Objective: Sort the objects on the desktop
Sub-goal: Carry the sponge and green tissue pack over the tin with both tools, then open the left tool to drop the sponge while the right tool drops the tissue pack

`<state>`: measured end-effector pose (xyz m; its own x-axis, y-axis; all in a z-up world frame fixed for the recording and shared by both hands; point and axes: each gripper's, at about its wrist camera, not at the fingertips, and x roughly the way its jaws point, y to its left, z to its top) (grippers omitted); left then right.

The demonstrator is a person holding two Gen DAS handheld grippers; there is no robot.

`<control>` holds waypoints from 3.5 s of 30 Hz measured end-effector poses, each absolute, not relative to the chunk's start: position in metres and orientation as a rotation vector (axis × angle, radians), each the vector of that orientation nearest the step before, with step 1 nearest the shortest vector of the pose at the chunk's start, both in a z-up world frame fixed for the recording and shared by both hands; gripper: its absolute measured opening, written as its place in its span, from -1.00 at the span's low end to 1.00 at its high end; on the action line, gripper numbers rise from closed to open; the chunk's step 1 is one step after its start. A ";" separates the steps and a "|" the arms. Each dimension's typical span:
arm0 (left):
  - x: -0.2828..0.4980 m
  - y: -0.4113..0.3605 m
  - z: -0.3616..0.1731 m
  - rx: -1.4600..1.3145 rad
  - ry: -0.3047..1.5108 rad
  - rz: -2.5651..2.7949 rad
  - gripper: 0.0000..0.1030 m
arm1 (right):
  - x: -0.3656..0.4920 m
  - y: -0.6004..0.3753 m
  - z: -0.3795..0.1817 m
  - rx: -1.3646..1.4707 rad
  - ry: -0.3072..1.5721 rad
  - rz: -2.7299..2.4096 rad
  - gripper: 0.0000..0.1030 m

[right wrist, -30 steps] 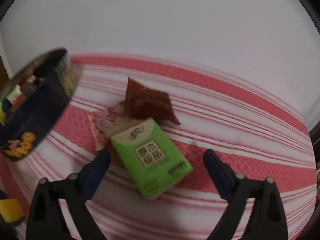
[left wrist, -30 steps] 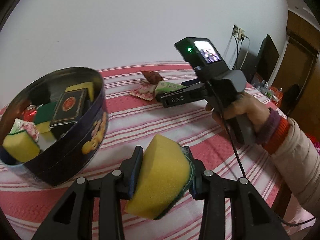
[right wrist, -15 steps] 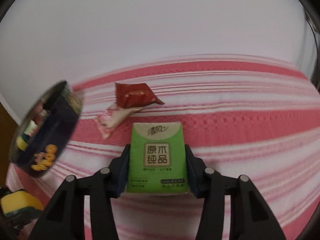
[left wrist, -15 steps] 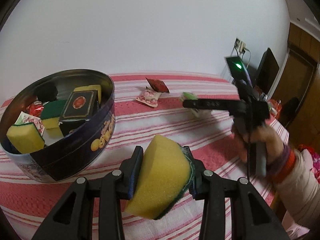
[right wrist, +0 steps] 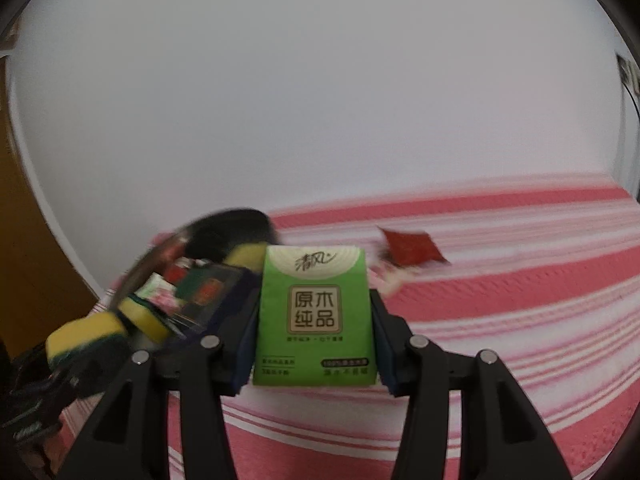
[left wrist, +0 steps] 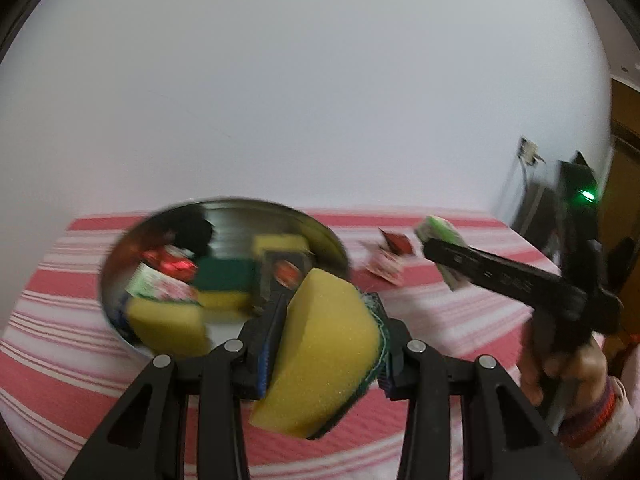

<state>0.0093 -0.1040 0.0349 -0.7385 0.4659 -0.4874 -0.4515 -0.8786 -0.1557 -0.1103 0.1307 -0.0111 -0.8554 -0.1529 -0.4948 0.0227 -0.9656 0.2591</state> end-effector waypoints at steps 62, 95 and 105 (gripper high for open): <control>-0.136 -0.164 0.013 -0.952 0.018 3.013 -0.18 | -0.254 0.032 0.014 0.787 -0.079 -3.038 -0.03; -0.139 -0.162 0.009 -1.043 -0.003 3.029 0.63 | -0.268 0.001 0.004 0.791 -0.078 -3.013 0.65; -0.138 -0.164 0.011 -1.058 -0.052 3.033 0.63 | -0.264 0.002 0.004 0.719 -0.126 -3.062 0.83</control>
